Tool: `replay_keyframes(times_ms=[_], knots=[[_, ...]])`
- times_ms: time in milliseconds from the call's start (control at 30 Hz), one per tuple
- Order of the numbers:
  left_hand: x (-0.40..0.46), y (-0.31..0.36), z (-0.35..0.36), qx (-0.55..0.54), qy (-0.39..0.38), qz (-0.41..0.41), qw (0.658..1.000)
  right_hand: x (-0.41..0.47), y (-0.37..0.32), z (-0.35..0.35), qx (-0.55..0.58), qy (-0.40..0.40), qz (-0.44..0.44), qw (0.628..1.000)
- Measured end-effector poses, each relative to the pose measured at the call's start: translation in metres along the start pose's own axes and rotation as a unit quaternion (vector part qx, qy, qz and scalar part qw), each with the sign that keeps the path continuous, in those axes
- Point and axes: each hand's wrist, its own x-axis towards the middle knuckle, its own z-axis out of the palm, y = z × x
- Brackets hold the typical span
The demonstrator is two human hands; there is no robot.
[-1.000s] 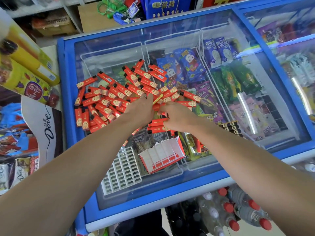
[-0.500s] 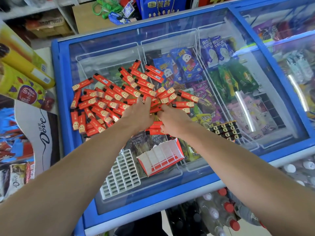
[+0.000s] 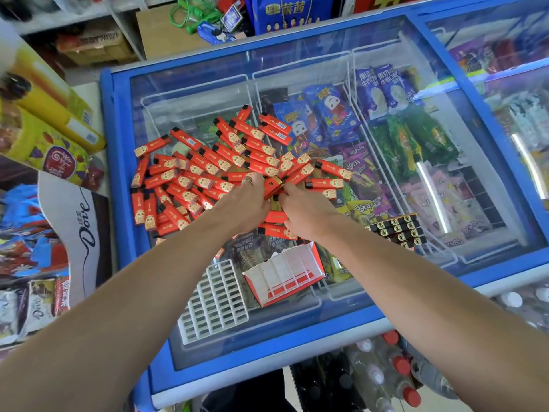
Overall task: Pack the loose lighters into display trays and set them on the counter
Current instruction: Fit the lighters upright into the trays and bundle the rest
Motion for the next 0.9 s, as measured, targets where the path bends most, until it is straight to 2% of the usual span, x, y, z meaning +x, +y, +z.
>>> replay_keyframes(times_ms=[233, 433, 567, 733, 833, 900], knots=[[-0.021, -0.01, -0.003, -0.134, -0.006, -0.042, 0.99, -0.002, -0.004, -0.007, 0.011, -0.004, -0.005, 1.0], [-0.047, -0.021, -0.005, -0.236, 0.069, -0.133, 0.96, -0.011, -0.007, -0.015, 0.076, -0.008, -0.013, 0.997], [-0.071, -0.033, 0.004, -0.242, 0.084, -0.151, 0.955, -0.015, -0.013, -0.019, 0.149, 0.012, 0.009, 0.989], [-0.093, -0.036, 0.006, -0.31, 0.101, -0.187, 0.927, -0.021, -0.019, -0.02, 0.372, 0.092, 0.082, 0.92], [-0.102, -0.033, 0.007, -0.336, 0.107, -0.168, 0.921, -0.032, -0.018, -0.021, 0.494, 0.131, 0.129, 0.85], [-0.105, -0.029, 0.01, -0.363, 0.109, -0.161, 0.911, -0.041, -0.017, -0.024, 0.582, 0.158, 0.172, 0.779]])
